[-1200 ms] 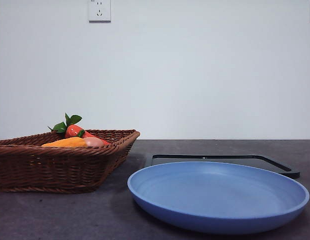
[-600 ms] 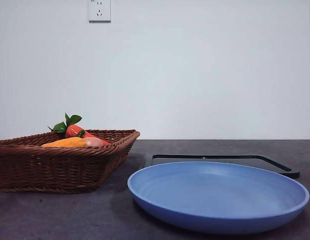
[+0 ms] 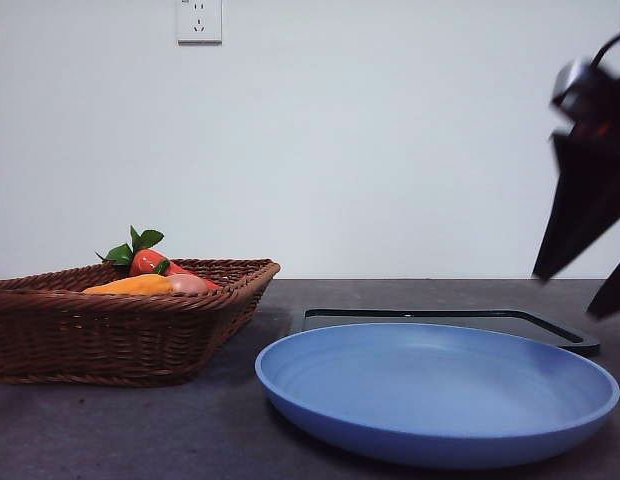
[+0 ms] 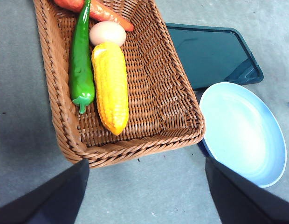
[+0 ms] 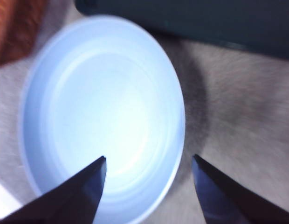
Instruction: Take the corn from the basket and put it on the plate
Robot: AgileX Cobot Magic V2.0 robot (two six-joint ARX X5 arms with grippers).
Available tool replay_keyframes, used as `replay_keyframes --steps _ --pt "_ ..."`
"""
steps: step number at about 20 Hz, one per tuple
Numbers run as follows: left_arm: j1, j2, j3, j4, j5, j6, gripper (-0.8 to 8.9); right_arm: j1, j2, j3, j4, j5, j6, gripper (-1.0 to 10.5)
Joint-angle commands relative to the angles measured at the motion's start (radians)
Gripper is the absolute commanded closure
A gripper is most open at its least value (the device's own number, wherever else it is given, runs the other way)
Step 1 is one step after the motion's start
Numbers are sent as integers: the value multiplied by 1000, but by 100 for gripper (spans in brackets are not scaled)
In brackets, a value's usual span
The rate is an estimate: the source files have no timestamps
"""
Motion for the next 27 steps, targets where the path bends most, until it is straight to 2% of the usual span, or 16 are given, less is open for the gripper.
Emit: replay_keyframes --steps 1,7,12,15,23,27 --pt "-1 6 16 8 2 2 407 17 82 18 37 6 10 665" --pt "-1 6 16 8 2 2 407 39 192 18 77 58 10 709" --pt "-1 6 16 8 2 2 407 39 208 18 91 50 9 887" --pt "-1 6 16 8 2 2 407 39 208 18 93 58 10 937" --pt "-33 38 27 21 -3 -2 409 37 169 48 94 52 36 945" --pt "-102 124 93 42 -80 -2 410 37 70 113 -7 53 28 945"
